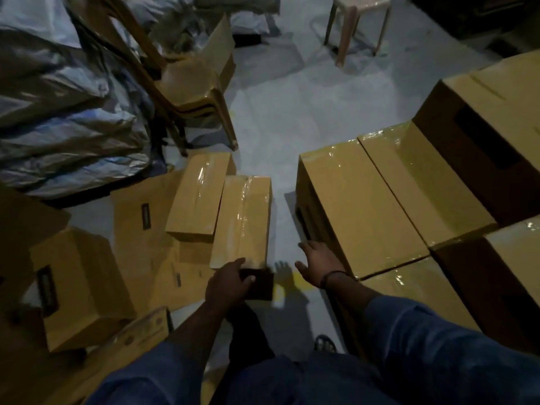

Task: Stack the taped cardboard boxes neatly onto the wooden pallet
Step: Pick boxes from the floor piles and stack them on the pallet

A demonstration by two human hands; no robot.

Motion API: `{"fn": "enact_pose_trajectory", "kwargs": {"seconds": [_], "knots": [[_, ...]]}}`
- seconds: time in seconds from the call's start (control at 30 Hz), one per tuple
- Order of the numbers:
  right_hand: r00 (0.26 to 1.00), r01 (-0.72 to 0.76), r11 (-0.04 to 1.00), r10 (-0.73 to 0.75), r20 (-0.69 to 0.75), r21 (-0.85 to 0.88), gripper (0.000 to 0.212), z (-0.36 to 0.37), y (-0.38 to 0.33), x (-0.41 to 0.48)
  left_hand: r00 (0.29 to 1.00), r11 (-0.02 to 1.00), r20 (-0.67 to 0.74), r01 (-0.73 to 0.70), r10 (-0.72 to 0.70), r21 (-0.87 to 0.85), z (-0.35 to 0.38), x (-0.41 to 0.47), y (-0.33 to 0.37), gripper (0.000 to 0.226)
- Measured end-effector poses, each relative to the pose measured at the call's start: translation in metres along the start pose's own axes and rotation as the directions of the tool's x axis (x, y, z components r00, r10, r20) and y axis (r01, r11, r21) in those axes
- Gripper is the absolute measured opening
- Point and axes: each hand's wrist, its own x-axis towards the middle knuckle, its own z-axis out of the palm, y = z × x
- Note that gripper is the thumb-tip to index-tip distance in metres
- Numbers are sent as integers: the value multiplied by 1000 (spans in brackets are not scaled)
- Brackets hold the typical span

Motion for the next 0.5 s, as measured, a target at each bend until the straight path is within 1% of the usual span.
{"fn": "enact_pose_trajectory", "kwargs": {"seconds": [0.07, 0.2, 0.3, 0.43, 0.5], "knots": [[1000, -18, 1000, 18, 16, 20, 62, 3, -22, 36, 1000, 1000, 29, -11, 11, 12, -21, 39, -23, 70], [992, -126, 987, 123, 33, 99, 61, 10, -82, 109, 998, 999, 57, -23, 21, 30, -73, 112, -56, 67], [990, -143, 978, 140, 29, 153, 63, 17, -126, 165, 996, 999, 84, -25, 23, 30, -101, 167, -83, 65], [984, -175, 956, 180, -2, 238, 62, 31, -163, 237, 993, 1000, 118, 17, -18, 15, -110, 245, -121, 74], [977, -205, 940, 212, 3, 272, 62, 48, -166, 270, 993, 999, 109, 31, -33, 24, -105, 278, -133, 68]]}}
